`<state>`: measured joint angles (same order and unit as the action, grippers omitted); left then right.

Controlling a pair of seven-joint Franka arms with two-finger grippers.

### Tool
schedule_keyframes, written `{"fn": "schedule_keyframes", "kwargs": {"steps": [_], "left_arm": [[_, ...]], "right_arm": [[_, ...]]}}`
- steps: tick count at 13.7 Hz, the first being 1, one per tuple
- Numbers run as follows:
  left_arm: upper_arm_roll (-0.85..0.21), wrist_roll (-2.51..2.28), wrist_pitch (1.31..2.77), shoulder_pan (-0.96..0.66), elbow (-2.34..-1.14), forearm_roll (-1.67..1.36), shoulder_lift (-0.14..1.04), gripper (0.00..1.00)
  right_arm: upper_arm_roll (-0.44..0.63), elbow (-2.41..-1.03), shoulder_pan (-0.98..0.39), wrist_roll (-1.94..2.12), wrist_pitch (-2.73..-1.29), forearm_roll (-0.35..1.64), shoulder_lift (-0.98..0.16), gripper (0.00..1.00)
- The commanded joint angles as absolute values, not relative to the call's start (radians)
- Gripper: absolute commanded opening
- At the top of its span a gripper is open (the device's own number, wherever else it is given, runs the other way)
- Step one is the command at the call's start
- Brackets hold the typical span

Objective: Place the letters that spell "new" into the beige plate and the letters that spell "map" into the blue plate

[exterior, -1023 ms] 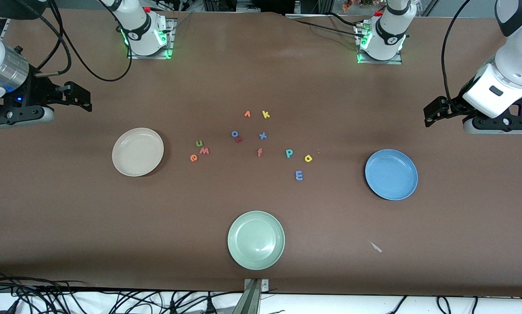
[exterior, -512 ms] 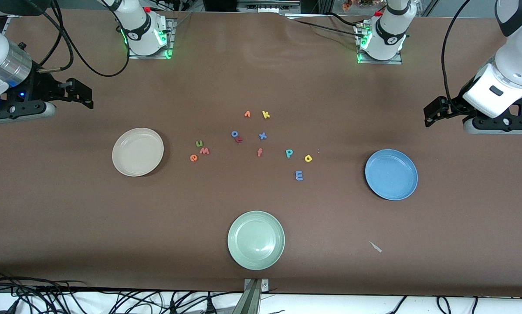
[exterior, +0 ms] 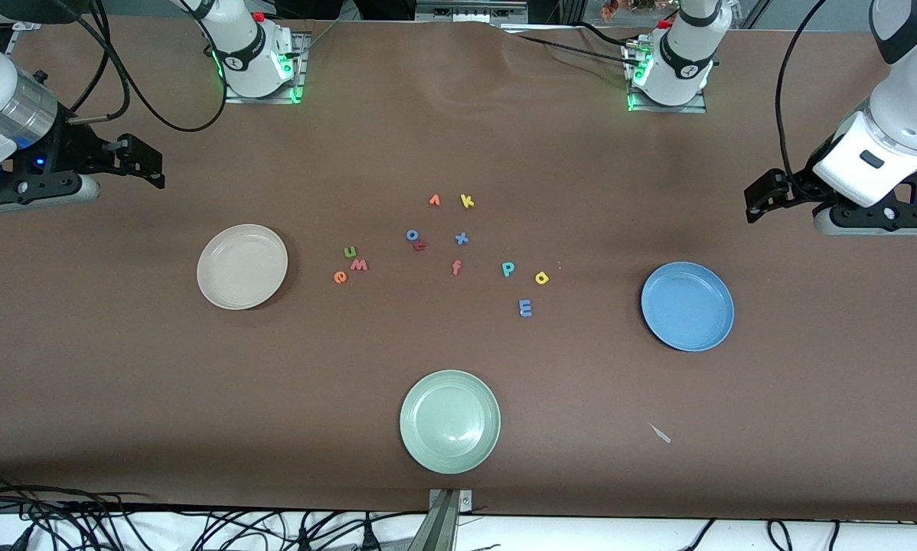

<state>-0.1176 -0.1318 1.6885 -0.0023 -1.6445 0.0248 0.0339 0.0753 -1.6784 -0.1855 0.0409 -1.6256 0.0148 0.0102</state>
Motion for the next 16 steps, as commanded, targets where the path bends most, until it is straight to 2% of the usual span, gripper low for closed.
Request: {"fn": "schedule_keyframes", "kwargs": {"steps": [1,16], "left_arm": [[-0.115,-0.132,1.671,-0.003,-1.617,0.018,0.044,1.0],[-0.114,-0.132,1.671,-0.003,-1.615,0.018,0.044,1.0]], "right_arm": [[0.072,-1.709,-0.183,0.04,-1.641,0.003,0.038,1.0],[0.068,-1.709,-0.189,0.04,-1.654,0.003,0.026,1.0]]}}
